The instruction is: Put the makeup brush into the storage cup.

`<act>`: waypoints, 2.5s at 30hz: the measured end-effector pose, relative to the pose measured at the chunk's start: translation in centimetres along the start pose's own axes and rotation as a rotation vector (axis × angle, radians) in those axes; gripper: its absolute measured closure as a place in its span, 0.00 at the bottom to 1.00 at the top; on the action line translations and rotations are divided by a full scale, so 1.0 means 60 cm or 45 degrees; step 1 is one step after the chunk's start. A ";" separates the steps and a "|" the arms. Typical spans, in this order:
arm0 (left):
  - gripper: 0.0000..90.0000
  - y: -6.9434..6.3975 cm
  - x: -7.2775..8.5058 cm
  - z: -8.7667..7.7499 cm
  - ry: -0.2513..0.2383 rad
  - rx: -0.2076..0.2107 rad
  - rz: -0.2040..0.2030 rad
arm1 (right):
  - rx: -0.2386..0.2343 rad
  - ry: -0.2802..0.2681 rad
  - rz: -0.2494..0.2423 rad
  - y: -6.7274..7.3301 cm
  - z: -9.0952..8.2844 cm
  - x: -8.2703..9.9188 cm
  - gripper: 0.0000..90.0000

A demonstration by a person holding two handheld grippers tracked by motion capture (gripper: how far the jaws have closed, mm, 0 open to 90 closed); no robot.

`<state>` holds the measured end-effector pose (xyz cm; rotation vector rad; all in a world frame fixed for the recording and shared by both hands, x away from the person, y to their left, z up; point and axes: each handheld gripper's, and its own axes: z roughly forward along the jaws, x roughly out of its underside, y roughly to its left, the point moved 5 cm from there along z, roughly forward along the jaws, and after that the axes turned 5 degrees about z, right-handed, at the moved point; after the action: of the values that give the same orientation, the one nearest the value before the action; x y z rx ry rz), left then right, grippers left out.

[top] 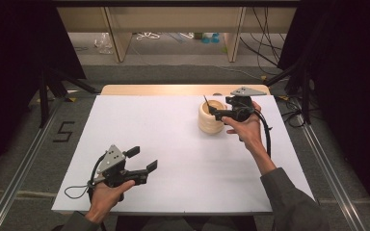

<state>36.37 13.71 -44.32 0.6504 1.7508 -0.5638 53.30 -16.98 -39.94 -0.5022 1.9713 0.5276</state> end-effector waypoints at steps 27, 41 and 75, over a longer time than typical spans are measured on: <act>0.19 0.000 0.000 -0.001 0.001 0.000 0.003 | -0.062 -0.001 -0.014 0.030 -0.018 0.028 0.19; 0.19 0.000 -0.001 -0.001 -0.003 0.000 0.003 | -0.076 -0.005 -0.037 0.045 -0.026 0.041 0.18; 0.19 -0.001 -0.001 -0.001 -0.004 0.003 0.007 | -0.177 -0.003 -0.049 0.095 -0.069 0.091 0.18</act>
<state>36.29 13.72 -44.23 0.6556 1.7454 -0.5626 44.85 -15.27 -42.31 -0.6246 1.9270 0.6436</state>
